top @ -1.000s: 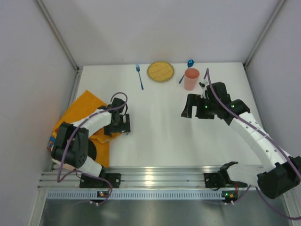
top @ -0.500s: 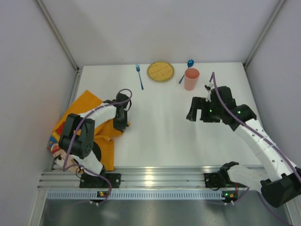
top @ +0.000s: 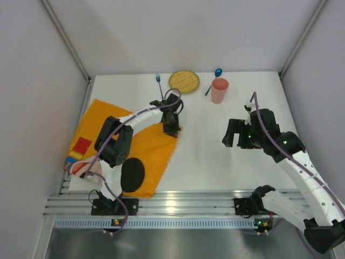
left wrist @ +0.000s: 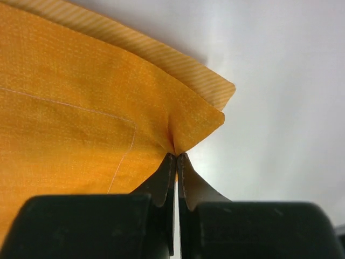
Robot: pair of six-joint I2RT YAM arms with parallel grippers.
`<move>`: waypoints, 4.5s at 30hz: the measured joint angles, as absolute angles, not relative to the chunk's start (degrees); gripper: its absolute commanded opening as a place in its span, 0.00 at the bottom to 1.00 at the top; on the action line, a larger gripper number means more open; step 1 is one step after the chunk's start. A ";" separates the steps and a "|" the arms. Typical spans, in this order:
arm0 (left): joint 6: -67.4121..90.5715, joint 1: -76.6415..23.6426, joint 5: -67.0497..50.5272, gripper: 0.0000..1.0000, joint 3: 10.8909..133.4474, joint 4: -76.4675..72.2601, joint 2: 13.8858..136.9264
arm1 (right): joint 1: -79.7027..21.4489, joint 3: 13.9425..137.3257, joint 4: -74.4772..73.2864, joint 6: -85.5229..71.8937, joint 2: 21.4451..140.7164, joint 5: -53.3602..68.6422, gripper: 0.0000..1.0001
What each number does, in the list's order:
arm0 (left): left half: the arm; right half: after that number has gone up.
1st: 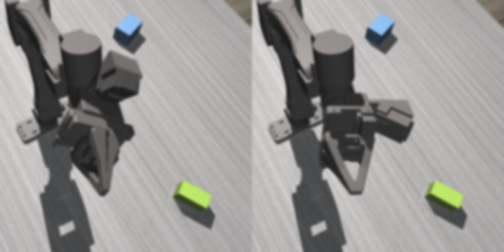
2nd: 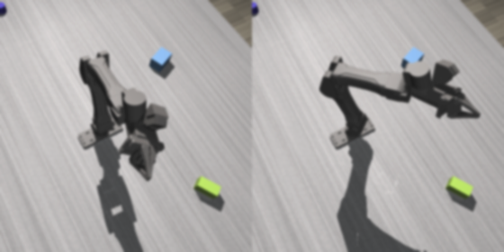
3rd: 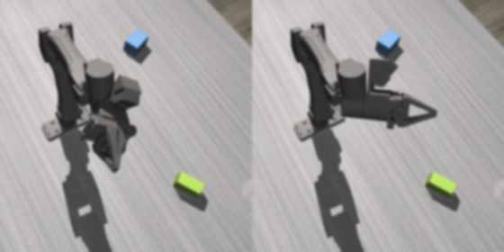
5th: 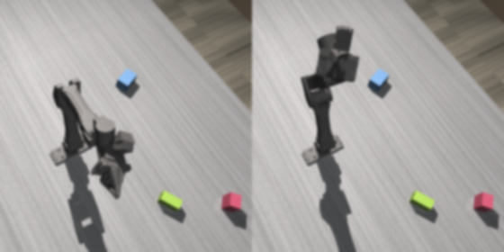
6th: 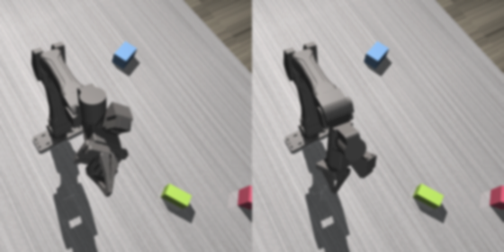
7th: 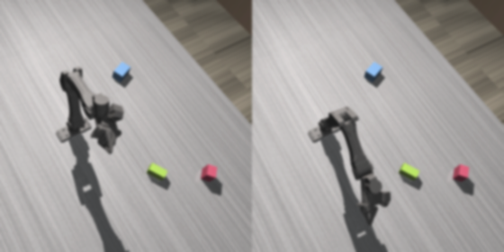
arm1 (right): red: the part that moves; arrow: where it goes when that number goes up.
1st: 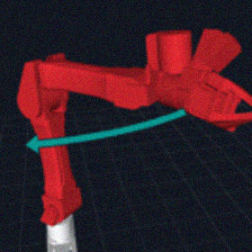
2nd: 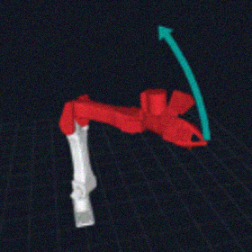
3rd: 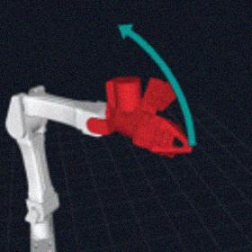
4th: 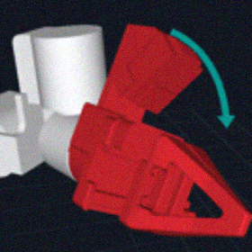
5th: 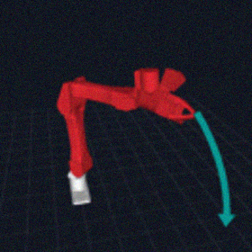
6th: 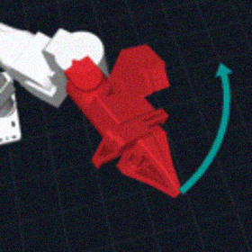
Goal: Set the dinner table for one person
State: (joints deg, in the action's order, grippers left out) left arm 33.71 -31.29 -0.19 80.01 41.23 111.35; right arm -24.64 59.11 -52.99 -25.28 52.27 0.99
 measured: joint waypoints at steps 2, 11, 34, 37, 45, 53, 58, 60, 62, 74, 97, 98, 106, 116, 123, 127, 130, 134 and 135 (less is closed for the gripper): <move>39.42 -36.01 -4.40 0.00 87.33 39.64 115.15 | -24.64 58.67 -53.82 -25.28 51.11 -0.10 1.00; 58.06 -48.56 -19.16 0.99 111.35 27.83 129.27 | -24.64 57.74 -55.96 -25.26 49.34 -2.96 1.00; 37.12 -21.76 1.17 0.99 75.33 35.51 90.85 | -24.67 36.75 -28.21 -37.74 68.16 19.68 0.96; 33.28 -19.92 2.39 0.99 69.60 36.36 96.40 | -24.69 37.23 -25.04 -37.23 74.13 20.29 0.96; 28.71 -19.75 2.46 0.99 64.77 35.31 101.21 | -24.71 41.41 -23.40 -35.09 82.50 19.75 0.97; 29.41 -19.44 1.54 0.99 58.24 31.42 96.47 | -20.86 50.43 -24.93 -31.73 91.18 18.74 0.97; 31.44 -19.27 -0.95 0.99 53.30 33.58 91.48 | -14.00 53.43 -25.06 -29.15 93.36 16.34 0.97; 32.01 -19.27 -1.74 0.99 53.04 34.63 90.83 | -10.81 53.76 -25.36 -27.97 93.45 15.51 0.97; 32.38 -19.27 -2.09 0.99 53.06 34.98 90.39 | -8.69 53.80 -25.71 -27.20 93.43 14.92 0.97; 33.61 -19.27 2.11 0.99 75.18 43.31 90.24 | -7.22 53.69 -32.58 -24.12 88.73 11.66 0.99; 53.08 -17.61 -5.50 0.99 108.14 -0.25 133.64 | -8.99 55.64 -46.68 -26.28 66.19 10.35 1.00; 53.63 -17.54 -6.00 0.98 110.30 -0.27 135.59 | -8.45 55.79 -46.87 -26.09 66.96 10.15 1.00; 57.12 -16.88 -10.76 0.98 123.66 -0.95 149.53 | -4.73 60.51 -47.66 -26.13 74.87 9.08 1.00; 56.88 -16.47 -12.08 0.88 124.95 0.10 150.21 | -4.56 65.41 -47.55 -26.33 83.00 8.71 1.00; 62.81 -16.62 -14.63 0.55 135.28 -3.73 159.13 | -4.29 69.54 -47.64 -26.26 87.72 8.84 1.00; 65.76 -16.93 -14.22 0.10 136.88 -5.78 162.25 | -3.75 70.96 -47.59 -25.96 87.81 8.84 1.00; 67.05 -17.04 -14.31 0.00 136.94 -6.46 162.65 | -3.16 70.94 -47.79 -25.69 87.81 8.84 1.00; 67.68 -16.95 -14.96 0.00 135.46 -7.99 162.28 | -2.70 70.91 -47.88 -25.52 87.39 8.86 1.00; 67.85 -16.88 -15.44 0.00 134.61 -8.51 161.88 | -2.70 70.87 -47.90 -25.52 87.07 8.88 1.00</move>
State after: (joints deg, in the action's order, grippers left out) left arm 67.85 -16.88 -15.44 134.61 -8.51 161.88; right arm -2.70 70.87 -47.90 -25.52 87.07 8.88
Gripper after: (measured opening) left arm 0.121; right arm 0.996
